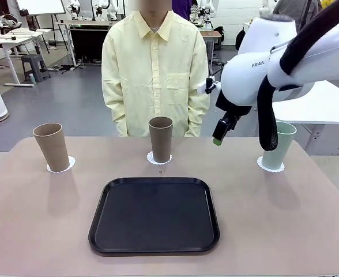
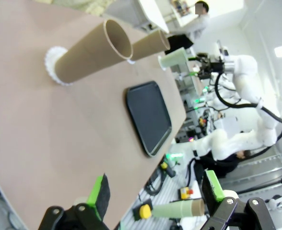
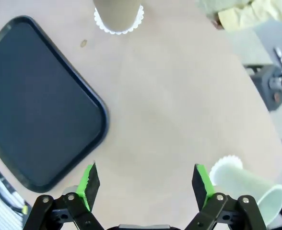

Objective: Place coasters on the table and set cups on them.
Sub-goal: Take one Reusable plastic cup from the Flat Tray and place it on a coaster set by the human.

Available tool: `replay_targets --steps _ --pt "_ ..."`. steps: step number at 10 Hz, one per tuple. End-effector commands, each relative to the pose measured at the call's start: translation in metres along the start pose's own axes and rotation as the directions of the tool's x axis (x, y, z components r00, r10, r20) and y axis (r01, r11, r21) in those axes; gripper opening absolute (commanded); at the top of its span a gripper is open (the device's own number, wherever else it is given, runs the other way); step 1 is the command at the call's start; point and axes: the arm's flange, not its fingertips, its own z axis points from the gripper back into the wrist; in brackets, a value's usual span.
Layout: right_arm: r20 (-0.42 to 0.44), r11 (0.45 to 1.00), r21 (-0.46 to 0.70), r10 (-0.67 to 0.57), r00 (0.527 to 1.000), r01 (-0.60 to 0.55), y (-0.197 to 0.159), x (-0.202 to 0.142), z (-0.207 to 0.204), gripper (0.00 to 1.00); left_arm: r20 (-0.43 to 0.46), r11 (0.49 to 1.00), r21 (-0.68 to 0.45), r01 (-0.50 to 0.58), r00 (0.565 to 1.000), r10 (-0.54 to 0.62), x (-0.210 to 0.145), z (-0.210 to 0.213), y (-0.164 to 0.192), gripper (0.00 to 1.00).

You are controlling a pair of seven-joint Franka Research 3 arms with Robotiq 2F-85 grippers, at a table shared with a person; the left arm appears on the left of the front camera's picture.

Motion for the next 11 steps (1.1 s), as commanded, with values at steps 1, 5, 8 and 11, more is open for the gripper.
replay_targets --steps 1,5,8,11 --pt "-0.067 0.988 0.012 -0.153 0.986 0.154 0.0224 -0.0055 0.0135 1.0 0.005 1.0 0.0 -0.004 1.0 0.004 0.0 0.0024 -0.0024 1.0" --pt "-0.057 0.991 0.011 -0.131 0.99 0.132 0.0215 -0.0046 0.0194 1.0 0.005 1.0 0.0 -0.004 1.0 0.004 0.0 0.0024 -0.0024 1.0" --pt "-0.057 0.991 0.011 -0.131 0.99 0.132 0.0215 -0.0046 0.0194 1.0 0.005 1.0 0.0 -0.004 1.0 0.004 0.0 0.0024 -0.0024 1.0" --pt "-0.057 0.991 0.011 -0.131 0.99 0.132 0.0215 -0.0046 0.0194 1.0 0.005 1.0 0.0 -0.004 1.0 0.004 0.0 0.0024 -0.0024 1.0"
